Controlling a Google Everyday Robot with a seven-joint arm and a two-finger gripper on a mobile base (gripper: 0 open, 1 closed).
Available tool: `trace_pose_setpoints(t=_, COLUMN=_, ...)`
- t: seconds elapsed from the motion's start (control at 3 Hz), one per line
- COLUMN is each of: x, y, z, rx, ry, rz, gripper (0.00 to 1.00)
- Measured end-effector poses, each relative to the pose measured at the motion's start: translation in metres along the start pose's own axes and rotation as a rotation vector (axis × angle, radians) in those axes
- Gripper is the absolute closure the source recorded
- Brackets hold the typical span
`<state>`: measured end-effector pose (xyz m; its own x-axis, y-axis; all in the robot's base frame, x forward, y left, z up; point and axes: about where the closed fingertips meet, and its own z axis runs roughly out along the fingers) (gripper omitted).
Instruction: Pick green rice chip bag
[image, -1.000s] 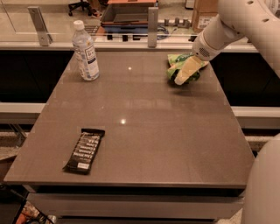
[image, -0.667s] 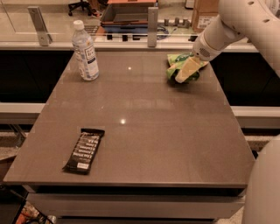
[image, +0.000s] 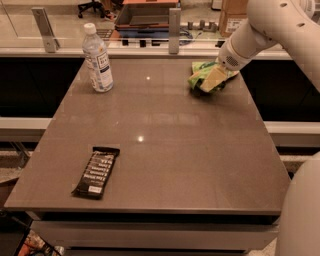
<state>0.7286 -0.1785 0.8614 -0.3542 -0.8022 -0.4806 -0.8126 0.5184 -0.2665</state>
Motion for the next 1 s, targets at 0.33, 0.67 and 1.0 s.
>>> trace_pose_setpoints(t=0.33, x=0.0002, y=0.0011, z=0.0029, rx=-0.004, ry=0.002, rz=0.000, gripper=0.88)
trace_pose_setpoints(t=0.67, x=0.0003, y=0.0023, z=0.0058, rx=-0.009, ry=0.003, rz=-0.001, gripper=1.00)
trace_pose_setpoints(t=1.0, x=0.0003, y=0.0023, z=0.0059, rx=-0.009, ry=0.003, rz=-0.001, gripper=1.00)
